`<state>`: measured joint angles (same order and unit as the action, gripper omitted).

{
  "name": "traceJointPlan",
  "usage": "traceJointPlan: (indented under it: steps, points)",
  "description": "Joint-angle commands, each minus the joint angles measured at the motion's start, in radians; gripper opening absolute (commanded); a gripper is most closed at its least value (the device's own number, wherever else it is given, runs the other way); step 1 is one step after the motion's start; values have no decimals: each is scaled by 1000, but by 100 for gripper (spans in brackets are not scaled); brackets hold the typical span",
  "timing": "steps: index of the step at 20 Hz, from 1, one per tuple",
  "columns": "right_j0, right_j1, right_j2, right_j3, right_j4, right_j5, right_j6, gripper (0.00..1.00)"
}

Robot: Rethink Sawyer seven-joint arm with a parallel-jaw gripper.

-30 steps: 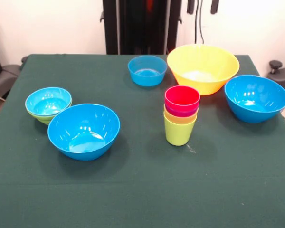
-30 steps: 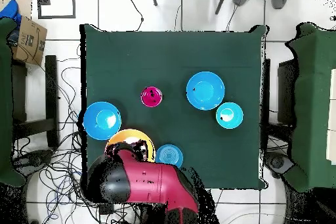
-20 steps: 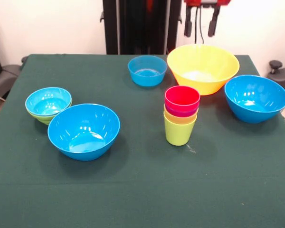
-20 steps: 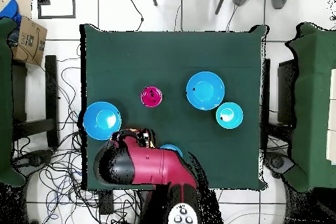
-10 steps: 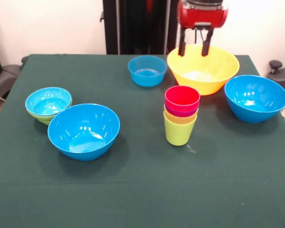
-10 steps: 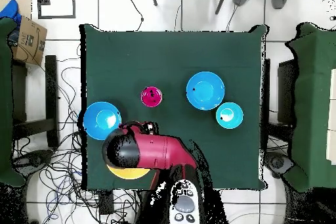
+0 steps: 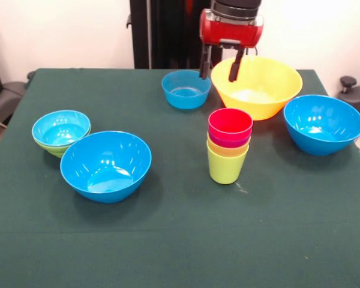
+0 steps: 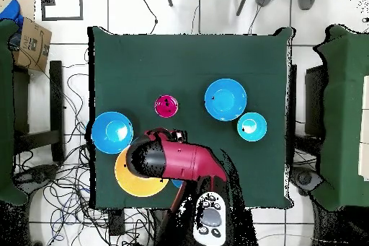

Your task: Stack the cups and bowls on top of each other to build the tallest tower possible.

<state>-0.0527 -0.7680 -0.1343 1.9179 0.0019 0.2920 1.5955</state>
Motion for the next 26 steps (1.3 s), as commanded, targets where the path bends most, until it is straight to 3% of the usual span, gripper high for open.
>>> traceJointPlan:
  steps: [1,26]
  points:
    - [-7,43,-2,-86,-23,12,131,100]
    - [-5,199,-96,-194,-12,-118,171,100]
